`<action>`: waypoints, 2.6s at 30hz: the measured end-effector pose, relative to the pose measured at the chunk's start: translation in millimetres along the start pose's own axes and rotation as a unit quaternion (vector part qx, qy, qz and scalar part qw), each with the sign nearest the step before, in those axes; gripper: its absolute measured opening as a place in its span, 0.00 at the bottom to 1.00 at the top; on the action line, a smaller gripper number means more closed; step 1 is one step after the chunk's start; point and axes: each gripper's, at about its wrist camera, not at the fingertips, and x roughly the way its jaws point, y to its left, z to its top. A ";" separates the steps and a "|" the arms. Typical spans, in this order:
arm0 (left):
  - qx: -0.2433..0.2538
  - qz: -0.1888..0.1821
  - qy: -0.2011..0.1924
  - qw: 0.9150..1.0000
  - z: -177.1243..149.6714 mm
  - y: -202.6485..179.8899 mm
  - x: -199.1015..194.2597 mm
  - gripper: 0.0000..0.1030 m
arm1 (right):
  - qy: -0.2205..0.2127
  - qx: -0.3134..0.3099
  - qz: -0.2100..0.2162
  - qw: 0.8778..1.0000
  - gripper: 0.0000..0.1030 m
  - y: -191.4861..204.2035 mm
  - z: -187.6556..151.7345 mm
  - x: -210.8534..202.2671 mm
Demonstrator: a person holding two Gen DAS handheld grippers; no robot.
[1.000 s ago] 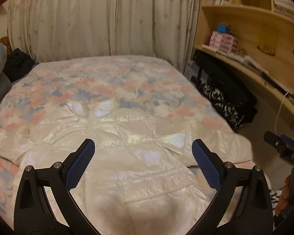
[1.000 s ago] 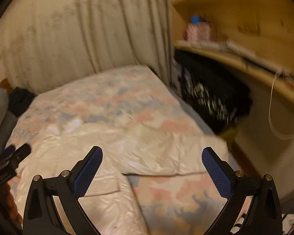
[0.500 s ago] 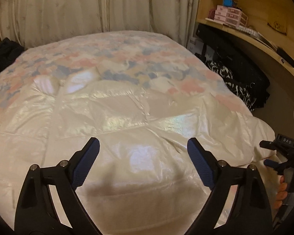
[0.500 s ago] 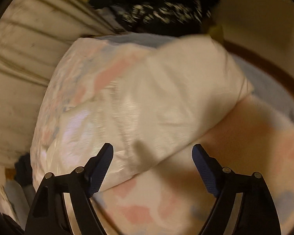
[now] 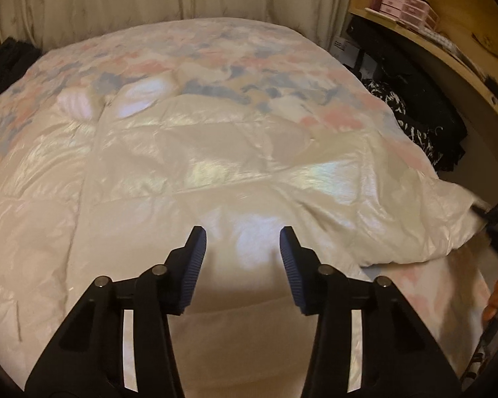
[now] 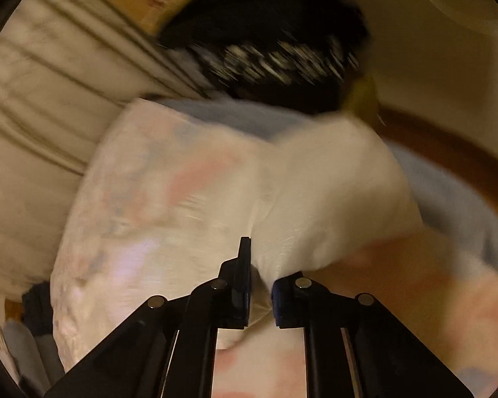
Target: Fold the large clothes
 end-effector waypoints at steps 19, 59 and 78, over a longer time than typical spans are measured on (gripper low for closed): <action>-0.102 0.004 -0.028 0.994 -18.8 194.1 -89.6 0.42 | 0.082 -0.454 0.170 0.871 0.34 338.4 -206.1 -24.6; 0.007 0.076 -0.047 0.996 23.8 223.9 -59.5 0.03 | 0.084 -0.398 0.136 0.903 0.71 221.0 -216.2 -59.8; -0.079 0.038 0.048 0.995 33.2 284.5 6.9 0.54 | 0.142 -0.246 0.088 0.955 0.87 223.8 -63.5 71.5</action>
